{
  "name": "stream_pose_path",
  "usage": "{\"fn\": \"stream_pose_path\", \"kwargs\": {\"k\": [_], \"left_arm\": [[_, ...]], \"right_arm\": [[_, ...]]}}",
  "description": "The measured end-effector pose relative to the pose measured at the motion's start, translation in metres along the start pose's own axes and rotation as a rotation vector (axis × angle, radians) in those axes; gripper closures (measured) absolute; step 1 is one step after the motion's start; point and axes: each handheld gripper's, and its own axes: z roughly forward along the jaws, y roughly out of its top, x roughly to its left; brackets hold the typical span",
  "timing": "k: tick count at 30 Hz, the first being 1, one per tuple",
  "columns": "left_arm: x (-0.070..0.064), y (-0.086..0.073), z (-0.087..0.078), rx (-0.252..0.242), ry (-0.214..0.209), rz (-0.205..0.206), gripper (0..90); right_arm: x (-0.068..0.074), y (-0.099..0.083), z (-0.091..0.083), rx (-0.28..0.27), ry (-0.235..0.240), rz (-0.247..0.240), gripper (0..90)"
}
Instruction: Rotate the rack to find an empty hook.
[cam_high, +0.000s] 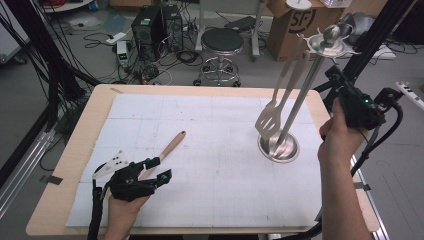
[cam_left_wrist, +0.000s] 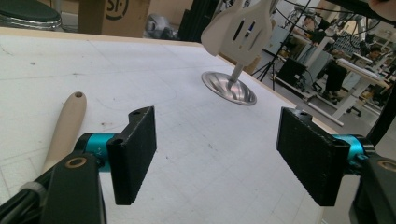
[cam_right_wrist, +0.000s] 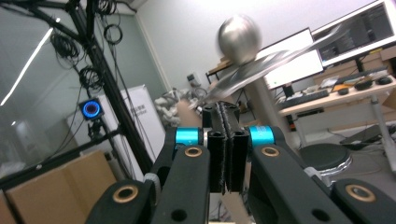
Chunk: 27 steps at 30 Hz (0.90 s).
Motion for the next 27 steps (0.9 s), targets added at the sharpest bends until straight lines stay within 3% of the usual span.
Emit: {"fn": "stream_pose_path", "kwargs": {"k": [10,18,27], "left_arm": [[0.001,0.001,-0.002,-0.006,0.002,0.0,29.3],[0.002,0.002,-0.006,-0.016,0.002,-0.001,29.3],[0.003,0.002,-0.009,-0.018,0.01,0.001,29.2]], "right_arm": [[0.023,-0.004,0.027,0.025,0.051,0.012,90.0],[0.032,-0.007,0.045,0.071,0.001,0.05,90.0],[0.036,-0.004,0.049,0.065,-0.041,0.033,90.0]]}}
